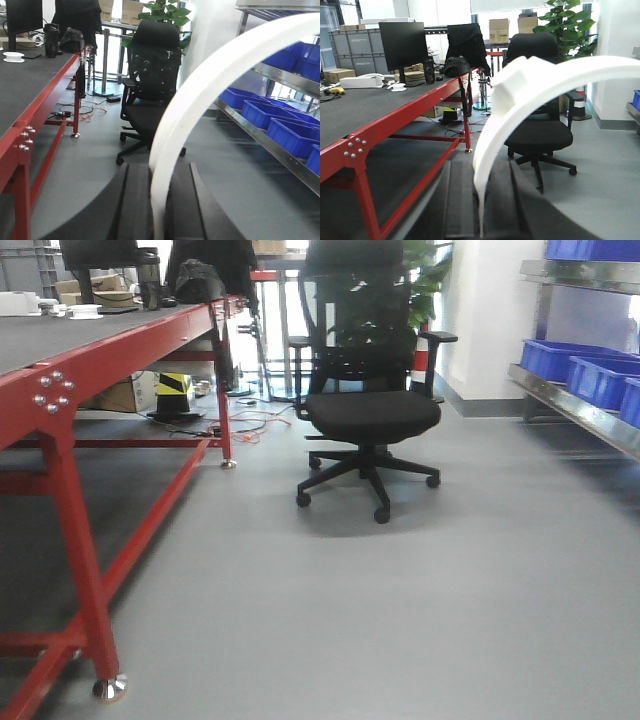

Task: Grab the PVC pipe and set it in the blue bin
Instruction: 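Drive past the office chair toward the shelf of blue bins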

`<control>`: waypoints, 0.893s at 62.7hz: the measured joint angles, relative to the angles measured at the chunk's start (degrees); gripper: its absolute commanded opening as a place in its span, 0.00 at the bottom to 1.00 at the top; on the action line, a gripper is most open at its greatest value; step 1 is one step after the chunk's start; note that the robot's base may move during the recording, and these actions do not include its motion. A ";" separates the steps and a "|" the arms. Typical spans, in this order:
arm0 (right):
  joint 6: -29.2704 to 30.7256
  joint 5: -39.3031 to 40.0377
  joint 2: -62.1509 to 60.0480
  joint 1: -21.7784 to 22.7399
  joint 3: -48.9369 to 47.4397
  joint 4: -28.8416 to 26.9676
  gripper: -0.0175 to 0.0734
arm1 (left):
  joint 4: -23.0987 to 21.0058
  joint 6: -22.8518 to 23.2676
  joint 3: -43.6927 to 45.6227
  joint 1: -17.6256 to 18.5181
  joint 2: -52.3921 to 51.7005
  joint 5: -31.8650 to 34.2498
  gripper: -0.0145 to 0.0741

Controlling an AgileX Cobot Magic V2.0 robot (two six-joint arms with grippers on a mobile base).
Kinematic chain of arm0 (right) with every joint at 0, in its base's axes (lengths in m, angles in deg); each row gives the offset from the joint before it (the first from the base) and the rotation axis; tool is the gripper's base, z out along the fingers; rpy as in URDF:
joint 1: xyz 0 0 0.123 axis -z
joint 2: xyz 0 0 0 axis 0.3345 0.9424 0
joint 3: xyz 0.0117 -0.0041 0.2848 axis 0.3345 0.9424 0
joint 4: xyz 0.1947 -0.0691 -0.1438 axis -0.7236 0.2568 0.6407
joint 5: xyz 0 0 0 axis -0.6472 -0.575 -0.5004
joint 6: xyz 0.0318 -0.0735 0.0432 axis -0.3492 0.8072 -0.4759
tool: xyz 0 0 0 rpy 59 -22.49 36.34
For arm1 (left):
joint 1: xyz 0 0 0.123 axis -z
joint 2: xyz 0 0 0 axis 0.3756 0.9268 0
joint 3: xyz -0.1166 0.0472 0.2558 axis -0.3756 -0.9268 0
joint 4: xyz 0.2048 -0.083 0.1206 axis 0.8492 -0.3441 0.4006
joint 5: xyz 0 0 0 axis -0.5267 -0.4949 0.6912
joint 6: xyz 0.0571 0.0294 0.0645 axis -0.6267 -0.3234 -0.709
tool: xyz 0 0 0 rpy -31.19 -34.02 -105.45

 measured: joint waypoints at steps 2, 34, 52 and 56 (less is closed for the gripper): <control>0.00 0.00 0.00 0.00 0.00 0.00 0.01 | 0.00 0.00 0.00 0.00 0.00 0.00 0.04; 0.00 0.00 0.00 0.00 0.00 0.00 0.01 | 0.00 0.00 0.00 0.00 0.00 0.00 0.04; 0.00 0.00 0.00 0.00 0.00 0.00 0.01 | 0.00 0.00 0.00 0.00 0.00 0.00 0.04; 0.00 0.00 0.00 0.00 0.00 0.00 0.01 | 0.00 0.00 0.00 0.00 0.00 0.00 0.04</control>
